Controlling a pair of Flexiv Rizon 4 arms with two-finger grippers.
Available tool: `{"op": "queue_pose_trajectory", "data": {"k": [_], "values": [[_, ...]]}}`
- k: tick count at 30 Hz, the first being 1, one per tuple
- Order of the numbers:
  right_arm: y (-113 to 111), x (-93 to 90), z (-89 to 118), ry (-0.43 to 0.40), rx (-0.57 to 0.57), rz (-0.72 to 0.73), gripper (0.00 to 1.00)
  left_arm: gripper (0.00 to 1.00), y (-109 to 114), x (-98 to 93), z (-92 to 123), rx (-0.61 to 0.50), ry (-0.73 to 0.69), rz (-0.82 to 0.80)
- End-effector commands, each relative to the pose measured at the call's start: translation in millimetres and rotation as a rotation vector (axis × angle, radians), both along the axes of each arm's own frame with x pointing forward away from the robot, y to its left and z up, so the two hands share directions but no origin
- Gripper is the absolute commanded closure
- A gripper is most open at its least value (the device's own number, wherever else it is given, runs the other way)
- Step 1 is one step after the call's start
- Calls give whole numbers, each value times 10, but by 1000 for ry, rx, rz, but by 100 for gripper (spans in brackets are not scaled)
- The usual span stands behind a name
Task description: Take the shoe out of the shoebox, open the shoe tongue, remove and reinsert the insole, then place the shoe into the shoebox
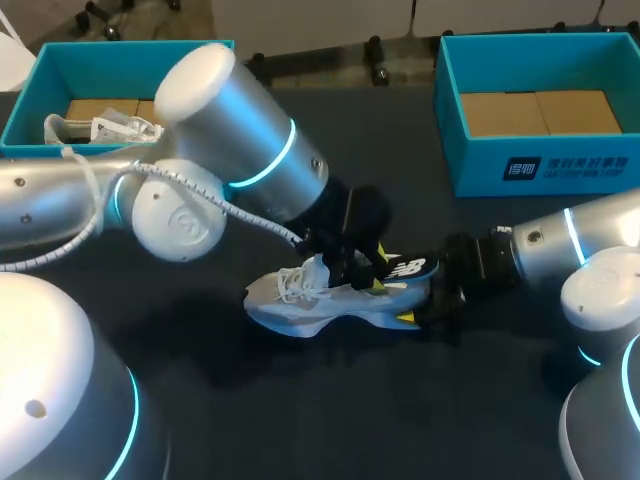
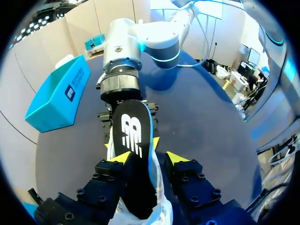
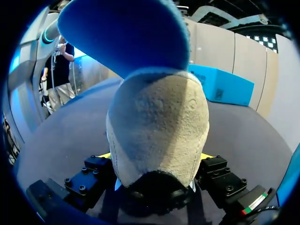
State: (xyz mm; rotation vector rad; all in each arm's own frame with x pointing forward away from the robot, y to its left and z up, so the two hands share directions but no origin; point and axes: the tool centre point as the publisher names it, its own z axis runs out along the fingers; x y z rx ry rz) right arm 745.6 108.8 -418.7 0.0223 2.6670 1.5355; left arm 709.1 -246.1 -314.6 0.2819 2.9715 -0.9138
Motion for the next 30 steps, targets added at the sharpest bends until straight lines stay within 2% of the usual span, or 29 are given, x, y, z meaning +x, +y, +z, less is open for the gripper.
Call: {"op": "queue_pose_trajectory", "data": {"k": [1, 14, 30], "values": [[8, 0, 10, 0, -4, 0, 100, 54, -25, -43, -73, -14, -41, 35], [8, 0, 10, 0, -4, 0, 100, 52, -136, -49, -176, -42, -197, 137], [8, 0, 10, 0, -4, 0, 100, 52, -194, 61, -218, -61, -277, 205]]}}
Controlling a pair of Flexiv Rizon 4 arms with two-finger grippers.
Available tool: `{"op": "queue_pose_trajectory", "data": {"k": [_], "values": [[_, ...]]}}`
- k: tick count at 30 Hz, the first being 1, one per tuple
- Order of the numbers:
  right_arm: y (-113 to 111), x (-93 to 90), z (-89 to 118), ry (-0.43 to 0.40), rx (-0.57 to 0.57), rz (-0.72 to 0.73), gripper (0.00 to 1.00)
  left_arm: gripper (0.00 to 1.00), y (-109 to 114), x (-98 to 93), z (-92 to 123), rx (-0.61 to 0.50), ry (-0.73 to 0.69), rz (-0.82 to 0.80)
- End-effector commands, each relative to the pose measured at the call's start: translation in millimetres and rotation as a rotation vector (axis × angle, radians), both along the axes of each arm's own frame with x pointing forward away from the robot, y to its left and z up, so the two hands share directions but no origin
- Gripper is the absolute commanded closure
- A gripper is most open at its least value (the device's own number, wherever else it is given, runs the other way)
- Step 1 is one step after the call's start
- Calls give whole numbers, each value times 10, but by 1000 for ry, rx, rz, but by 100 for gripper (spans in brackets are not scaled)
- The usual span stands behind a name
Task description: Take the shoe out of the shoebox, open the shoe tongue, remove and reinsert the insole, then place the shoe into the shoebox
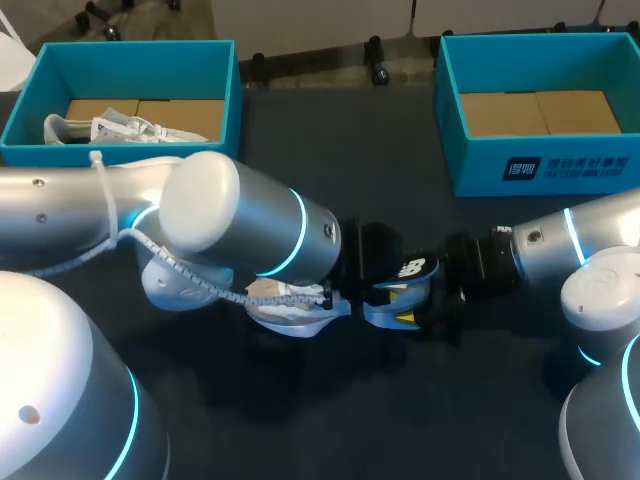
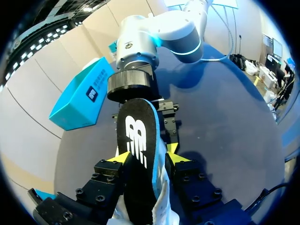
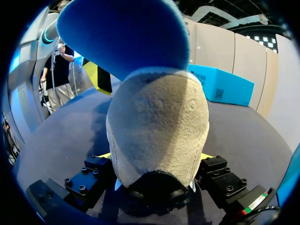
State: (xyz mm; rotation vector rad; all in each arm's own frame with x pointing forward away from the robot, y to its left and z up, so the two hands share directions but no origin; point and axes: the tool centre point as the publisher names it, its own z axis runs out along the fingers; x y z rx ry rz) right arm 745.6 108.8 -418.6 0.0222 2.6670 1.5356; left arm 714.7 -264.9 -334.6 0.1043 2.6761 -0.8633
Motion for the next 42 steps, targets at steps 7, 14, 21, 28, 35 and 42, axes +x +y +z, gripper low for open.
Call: {"op": "queue_pose_trajectory", "data": {"k": [7, 14, 21, 28, 35, 42], "values": [[8, 0, 10, 0, -5, 0, 100, 52, 10, 106, -82, -4, -53, 38], [8, 0, 10, 0, -5, 0, 100, 57, -9, 174, -97, -13, -51, 31], [8, 0, 10, 0, -5, 0, 100, 89, -19, 150, -120, -20, -57, 1], [8, 0, 10, 0, -5, 0, 100, 100, 5, 144, -105, -26, -40, -11], [8, 0, 10, 0, -5, 0, 100, 100, 11, 101, 134, -56, -45, -30], [8, 0, 10, 0, -5, 0, 100, 100, -15, 82, 397, -62, -14, -95]]}}
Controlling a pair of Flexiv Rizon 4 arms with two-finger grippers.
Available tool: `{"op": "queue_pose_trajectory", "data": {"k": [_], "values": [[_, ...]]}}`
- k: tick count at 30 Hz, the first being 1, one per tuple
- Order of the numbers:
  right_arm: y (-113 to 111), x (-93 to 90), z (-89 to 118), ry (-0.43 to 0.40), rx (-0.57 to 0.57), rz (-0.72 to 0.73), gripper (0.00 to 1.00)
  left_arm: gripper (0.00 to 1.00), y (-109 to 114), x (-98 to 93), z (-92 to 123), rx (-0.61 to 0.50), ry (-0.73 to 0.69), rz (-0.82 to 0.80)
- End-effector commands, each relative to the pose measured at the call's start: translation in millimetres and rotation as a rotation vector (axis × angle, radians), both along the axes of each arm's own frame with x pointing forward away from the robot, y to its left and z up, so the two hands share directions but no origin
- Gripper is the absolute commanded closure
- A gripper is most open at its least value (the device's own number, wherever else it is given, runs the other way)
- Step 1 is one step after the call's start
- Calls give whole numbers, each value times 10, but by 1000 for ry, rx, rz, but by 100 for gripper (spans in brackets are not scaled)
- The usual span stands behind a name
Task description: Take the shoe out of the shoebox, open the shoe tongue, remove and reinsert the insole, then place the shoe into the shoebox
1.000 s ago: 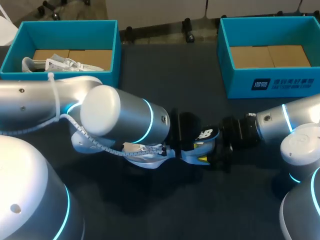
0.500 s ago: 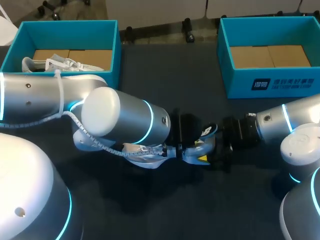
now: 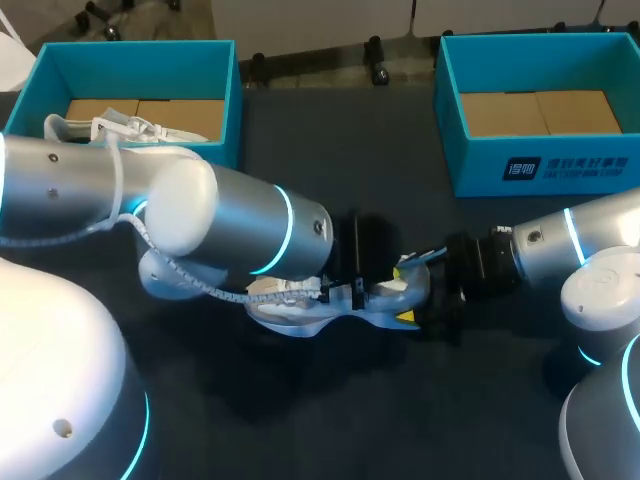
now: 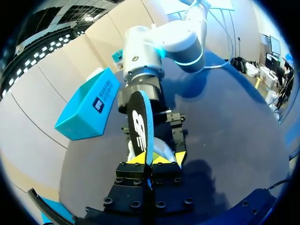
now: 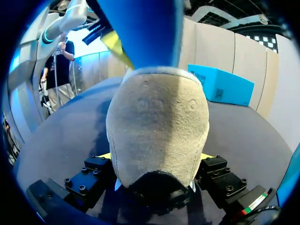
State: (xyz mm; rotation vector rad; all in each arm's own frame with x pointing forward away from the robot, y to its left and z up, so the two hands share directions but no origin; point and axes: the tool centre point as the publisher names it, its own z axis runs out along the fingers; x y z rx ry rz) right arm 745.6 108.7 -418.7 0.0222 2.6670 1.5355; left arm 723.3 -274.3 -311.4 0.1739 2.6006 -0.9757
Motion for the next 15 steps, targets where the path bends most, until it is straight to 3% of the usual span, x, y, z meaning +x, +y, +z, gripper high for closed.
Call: {"op": "queue_pose_trajectory", "data": {"k": [1, 15], "values": [[8, -1, 10, 0, -4, 0, 100, 100, 76, -7, 183, 25, 37, -52], [8, -1, 10, 0, -4, 0, 100, 100, 101, 5, 493, 90, 122, -178]]}}
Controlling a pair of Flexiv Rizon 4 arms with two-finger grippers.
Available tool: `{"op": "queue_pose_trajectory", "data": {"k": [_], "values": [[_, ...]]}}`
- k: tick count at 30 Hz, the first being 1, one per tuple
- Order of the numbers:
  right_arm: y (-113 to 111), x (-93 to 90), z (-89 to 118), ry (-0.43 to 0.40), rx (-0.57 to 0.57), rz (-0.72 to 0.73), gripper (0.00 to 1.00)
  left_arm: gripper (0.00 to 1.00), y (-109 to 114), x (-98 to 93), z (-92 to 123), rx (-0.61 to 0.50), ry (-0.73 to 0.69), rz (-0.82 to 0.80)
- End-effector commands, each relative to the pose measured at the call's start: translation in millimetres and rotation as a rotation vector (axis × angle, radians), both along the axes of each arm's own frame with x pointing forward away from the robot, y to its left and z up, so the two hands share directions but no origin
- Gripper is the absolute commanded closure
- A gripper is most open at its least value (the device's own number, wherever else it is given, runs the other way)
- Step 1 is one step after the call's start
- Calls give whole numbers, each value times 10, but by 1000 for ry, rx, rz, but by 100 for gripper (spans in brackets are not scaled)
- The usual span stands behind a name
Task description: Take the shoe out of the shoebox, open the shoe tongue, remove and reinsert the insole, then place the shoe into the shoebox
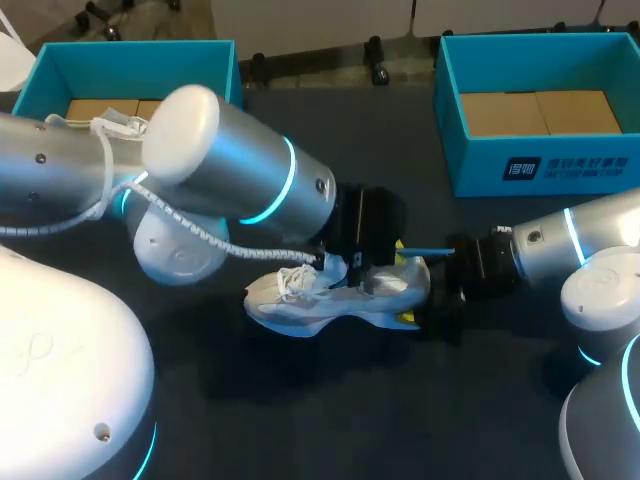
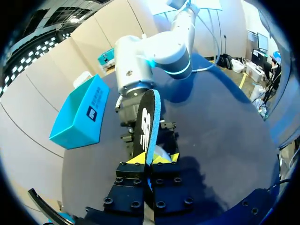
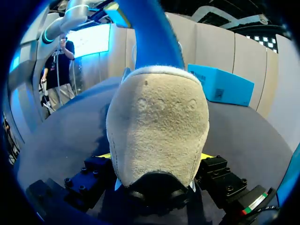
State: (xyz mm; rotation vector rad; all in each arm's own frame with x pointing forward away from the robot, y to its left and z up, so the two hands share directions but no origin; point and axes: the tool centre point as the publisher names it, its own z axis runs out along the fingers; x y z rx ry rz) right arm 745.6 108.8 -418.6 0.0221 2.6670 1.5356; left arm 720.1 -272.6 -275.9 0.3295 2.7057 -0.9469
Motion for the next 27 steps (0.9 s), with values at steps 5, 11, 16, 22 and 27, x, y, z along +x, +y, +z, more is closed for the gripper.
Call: {"op": "queue_pose_trajectory", "data": {"k": [5, 11, 16, 22, 27], "values": [[8, -1, 10, 0, -5, 0, 100, 100, 73, 114, 301, 48, 89, -93], [8, -1, 10, 0, -5, 0, 100, 100, 50, 163, 461, 79, 106, -121], [8, -1, 10, 0, -5, 0, 100, 100, 46, 162, 627, 64, 118, -136], [8, -1, 10, 0, -5, 0, 100, 100, 38, 157, 838, 39, 138, -167], [8, -1, 10, 0, -5, 0, 100, 100, -5, 147, 998, 12, 146, -187]]}}
